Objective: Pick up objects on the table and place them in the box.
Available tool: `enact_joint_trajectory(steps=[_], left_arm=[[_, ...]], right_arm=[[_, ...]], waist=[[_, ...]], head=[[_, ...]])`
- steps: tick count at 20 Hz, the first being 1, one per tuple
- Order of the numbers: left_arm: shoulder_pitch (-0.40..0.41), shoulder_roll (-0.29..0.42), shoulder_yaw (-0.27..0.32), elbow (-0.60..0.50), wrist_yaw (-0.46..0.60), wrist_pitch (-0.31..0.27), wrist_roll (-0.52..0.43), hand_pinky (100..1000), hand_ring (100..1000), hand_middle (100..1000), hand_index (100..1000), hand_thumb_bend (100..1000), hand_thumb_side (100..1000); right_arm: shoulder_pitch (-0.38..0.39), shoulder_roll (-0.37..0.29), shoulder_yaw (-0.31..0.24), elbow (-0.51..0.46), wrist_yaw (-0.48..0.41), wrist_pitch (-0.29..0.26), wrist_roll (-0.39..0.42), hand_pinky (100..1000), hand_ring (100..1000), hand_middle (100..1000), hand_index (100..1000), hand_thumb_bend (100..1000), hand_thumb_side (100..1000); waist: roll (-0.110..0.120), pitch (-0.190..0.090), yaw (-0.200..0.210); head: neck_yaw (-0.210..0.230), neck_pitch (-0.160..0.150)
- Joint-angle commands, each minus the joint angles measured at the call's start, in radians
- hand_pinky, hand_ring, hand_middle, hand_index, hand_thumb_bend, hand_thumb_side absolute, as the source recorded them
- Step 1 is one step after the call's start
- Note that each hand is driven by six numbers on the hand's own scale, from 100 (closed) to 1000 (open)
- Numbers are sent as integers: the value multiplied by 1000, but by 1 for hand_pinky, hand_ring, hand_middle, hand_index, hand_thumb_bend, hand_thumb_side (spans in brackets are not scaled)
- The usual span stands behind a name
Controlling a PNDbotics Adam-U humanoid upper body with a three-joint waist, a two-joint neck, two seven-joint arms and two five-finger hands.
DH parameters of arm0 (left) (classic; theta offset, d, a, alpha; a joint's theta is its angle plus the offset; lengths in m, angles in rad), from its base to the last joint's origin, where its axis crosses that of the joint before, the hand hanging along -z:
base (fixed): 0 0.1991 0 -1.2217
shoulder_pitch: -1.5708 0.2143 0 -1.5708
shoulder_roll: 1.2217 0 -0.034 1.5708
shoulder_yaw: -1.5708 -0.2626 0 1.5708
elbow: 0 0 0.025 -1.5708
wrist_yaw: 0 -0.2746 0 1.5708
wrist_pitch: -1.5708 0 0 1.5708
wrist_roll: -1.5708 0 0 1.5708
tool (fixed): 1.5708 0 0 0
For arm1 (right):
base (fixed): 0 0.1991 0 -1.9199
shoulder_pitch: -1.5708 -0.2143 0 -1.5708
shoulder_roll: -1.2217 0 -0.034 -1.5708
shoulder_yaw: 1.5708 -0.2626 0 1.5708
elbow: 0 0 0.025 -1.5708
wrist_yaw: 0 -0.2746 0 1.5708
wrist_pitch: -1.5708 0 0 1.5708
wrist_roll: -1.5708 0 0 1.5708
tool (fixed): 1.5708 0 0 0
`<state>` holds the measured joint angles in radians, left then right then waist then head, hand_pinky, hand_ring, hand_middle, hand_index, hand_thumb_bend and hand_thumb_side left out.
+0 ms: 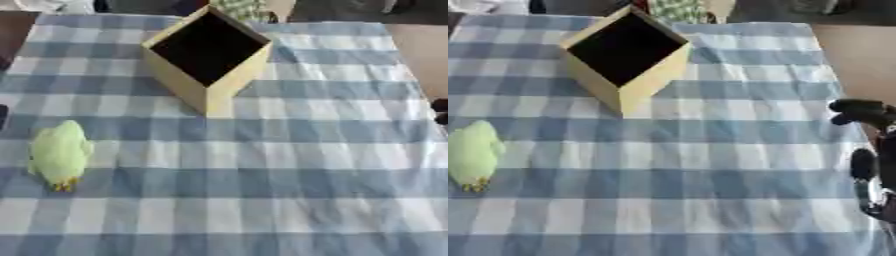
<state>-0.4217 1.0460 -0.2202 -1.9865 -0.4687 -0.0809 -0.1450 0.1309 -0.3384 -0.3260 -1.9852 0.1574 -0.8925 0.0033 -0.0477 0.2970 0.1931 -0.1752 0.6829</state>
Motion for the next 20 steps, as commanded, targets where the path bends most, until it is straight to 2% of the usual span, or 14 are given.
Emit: enact_joint_trajectory(steps=[1,6,8,14,19,20], left_arm=[[-15,30,3,-14,-15,-39,-31,530,737,790,870,249,632],[-32,32,-17,-14,-29,-76,-120,558,756,801,880,331,576],[-41,33,-26,-14,-32,-81,-159,568,763,805,878,349,537],[-65,34,-47,-14,-30,-82,-237,578,774,816,884,391,501],[-79,34,-61,-14,-22,-74,-281,589,789,833,888,390,442],[-81,33,-63,-14,-21,-71,-289,591,794,845,896,360,405]], right_arm=[[-2,-19,-9,-15,2,-1,-3,751,713,575,776,100,726],[-2,-19,-8,-15,0,-2,-1,751,713,575,775,100,726],[-2,-19,-7,-15,0,-2,1,751,713,574,776,100,726],[-2,-18,-6,-15,-3,-2,4,751,713,574,775,100,727],[-1,-17,-5,-15,-5,-2,7,751,713,574,775,100,727],[-1,-17,-5,-15,-5,-2,8,750,713,574,775,100,728]], waist=[[5,-18,1],[4,-18,0],[4,-18,-1],[4,-18,-4],[4,-18,-4],[3,-18,-4]], head=[[-2,-10],[1,-11],[2,-10],[0,-11],[-1,-13],[-1,-13]])
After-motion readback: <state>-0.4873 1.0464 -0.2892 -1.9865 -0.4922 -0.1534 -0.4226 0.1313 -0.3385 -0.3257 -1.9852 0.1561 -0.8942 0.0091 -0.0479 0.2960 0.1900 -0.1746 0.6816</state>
